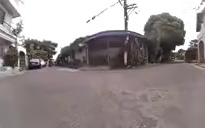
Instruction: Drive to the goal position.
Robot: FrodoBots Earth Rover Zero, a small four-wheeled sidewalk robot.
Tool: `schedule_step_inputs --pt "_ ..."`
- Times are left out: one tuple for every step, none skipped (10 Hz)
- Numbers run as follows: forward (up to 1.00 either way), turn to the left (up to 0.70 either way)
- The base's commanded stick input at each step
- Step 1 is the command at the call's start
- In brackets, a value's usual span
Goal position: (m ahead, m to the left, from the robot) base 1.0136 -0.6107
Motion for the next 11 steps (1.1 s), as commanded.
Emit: schedule_step_inputs --pt "0.70 0.33" --pt "0.70 0.26" --pt "0.70 0.19" --pt "0.70 0.12" --pt "0.70 0.05" --pt "0.70 0.00" --pt "0.70 0.00" --pt "0.70 0.00" --pt "0.70 0.00" --pt "0.70 0.00" --pt "0.70 0.00"
